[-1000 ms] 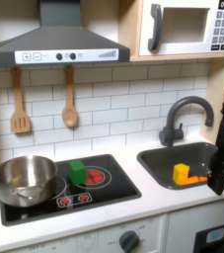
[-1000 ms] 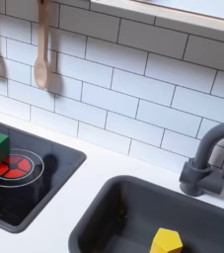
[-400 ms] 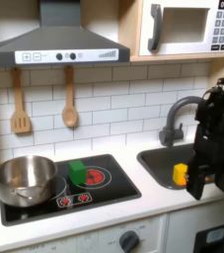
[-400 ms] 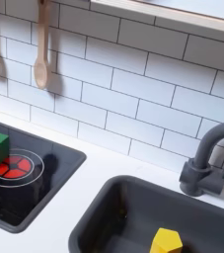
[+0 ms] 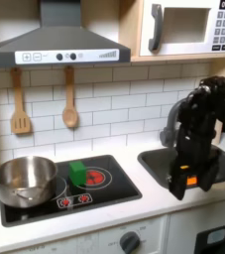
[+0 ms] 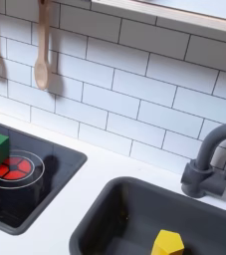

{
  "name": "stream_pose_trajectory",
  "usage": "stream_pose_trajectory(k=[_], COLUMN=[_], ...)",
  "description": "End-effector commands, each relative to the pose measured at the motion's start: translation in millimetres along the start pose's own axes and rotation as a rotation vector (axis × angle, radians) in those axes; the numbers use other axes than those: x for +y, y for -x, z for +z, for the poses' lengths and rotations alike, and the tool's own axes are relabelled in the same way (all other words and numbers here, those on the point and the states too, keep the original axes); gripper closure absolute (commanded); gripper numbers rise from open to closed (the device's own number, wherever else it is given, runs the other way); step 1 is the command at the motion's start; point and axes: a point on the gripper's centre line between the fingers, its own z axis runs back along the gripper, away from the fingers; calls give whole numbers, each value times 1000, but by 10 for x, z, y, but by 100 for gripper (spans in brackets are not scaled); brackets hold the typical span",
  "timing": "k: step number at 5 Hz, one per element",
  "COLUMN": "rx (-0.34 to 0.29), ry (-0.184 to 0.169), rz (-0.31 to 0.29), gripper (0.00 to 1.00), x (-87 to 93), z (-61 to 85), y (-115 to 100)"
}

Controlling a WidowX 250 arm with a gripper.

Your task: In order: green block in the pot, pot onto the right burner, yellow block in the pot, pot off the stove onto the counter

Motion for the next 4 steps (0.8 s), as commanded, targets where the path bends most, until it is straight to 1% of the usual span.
stream_pose_trajectory(k=[1,3,4], rx=[-1,11,5], ry=[-8,-24,-30], rz=[33,59,73], gripper=[0,0,0], x=[182,350,403], z=[-1,-55,-68], y=[-151,-341,-468])
